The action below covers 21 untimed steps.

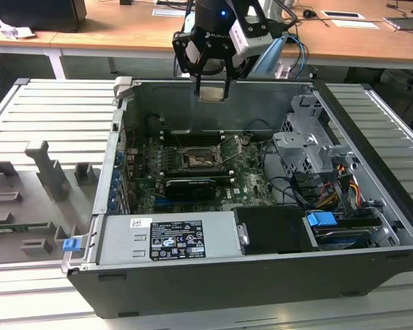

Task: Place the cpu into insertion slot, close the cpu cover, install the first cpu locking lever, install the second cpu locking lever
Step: 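Place the cpu into insertion slot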

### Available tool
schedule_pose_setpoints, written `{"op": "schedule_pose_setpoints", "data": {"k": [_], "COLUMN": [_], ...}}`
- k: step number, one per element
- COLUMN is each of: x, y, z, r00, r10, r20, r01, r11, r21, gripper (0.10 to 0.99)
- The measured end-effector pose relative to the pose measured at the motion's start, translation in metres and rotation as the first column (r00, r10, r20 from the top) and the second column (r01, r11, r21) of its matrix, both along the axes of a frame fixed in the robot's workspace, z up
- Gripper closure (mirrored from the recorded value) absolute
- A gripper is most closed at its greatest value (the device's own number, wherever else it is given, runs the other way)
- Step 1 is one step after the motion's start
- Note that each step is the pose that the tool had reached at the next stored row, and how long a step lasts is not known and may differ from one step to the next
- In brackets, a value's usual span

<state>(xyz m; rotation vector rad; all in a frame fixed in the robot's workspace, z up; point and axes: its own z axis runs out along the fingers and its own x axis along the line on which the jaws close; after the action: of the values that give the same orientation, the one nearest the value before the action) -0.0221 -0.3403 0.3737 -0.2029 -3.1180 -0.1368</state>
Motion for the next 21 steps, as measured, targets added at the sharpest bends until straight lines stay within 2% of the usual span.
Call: {"op": "schedule_pose_setpoints", "data": {"k": [13,19,21], "x": [0.0,0.0,0.0], "y": [0.0,0.0,0.0], "z": [-0.0005,-0.0006,-0.0007], "r00": [0.9958,0.9897,0.9849], "r10": [-0.092,-0.143,-0.173], "r20": [0.0,0.0,0.0], "r01": [0.092,0.143,0.173], "r11": [0.9958,0.9897,0.9849], "r21": [0.0,0.0,0.0], "gripper": [0.561,0.561,0.561]}}
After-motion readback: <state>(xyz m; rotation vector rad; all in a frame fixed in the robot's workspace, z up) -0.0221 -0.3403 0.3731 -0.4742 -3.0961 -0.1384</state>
